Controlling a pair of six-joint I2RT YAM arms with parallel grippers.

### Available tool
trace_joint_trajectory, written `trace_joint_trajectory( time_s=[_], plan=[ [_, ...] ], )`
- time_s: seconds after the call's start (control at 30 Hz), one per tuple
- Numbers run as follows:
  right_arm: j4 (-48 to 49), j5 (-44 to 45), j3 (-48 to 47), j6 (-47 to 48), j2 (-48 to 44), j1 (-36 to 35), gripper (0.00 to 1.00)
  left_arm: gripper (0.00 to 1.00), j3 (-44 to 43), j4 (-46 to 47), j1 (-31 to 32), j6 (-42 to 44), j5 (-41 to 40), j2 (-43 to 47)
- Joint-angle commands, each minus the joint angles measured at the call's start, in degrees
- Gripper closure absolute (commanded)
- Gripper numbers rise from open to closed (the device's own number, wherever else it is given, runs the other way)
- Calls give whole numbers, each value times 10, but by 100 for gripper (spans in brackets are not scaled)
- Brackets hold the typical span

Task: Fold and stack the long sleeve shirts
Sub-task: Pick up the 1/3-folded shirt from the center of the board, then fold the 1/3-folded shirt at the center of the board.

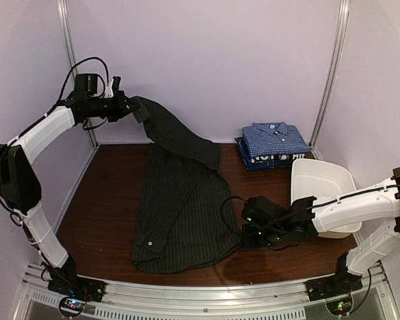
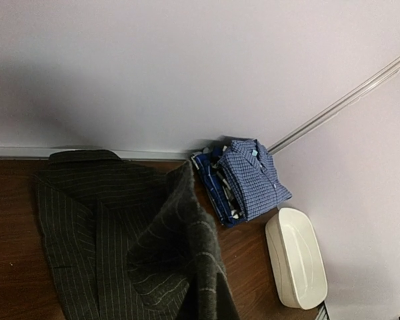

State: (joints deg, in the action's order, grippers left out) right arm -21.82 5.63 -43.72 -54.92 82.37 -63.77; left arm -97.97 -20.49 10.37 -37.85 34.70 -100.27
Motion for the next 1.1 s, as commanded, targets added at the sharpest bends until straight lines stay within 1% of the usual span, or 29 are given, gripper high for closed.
trace_joint_trajectory(
  time_s=[0.0, 0.17, 0.27, 0.47, 0.63, 0.77, 1.07],
  plan=[
    [5, 22, -33, 28, -14, -15, 100, 100, -16, 15, -28, 14, -7, -1],
    [37, -3, -75, 71, 9, -36, 100, 100, -2, 6, -59, 22, -13, 14],
    [66, -37, -92, 95, 36, -39, 100, 100, 16, 5, -85, 25, -15, 25],
    [109, -123, -134, 127, 120, -41, 100, 100, 45, 4, -132, 33, -15, 37],
    [130, -175, -167, 140, 179, -41, 100, 100, 51, 4, -150, 39, -21, 42],
    [129, -185, -177, 145, 193, -40, 100, 100, 41, 2, -156, 46, -22, 44],
    [122, -184, -191, 155, 193, -39, 100, 100, 3, 7, -157, 45, -8, 39]
  ],
)
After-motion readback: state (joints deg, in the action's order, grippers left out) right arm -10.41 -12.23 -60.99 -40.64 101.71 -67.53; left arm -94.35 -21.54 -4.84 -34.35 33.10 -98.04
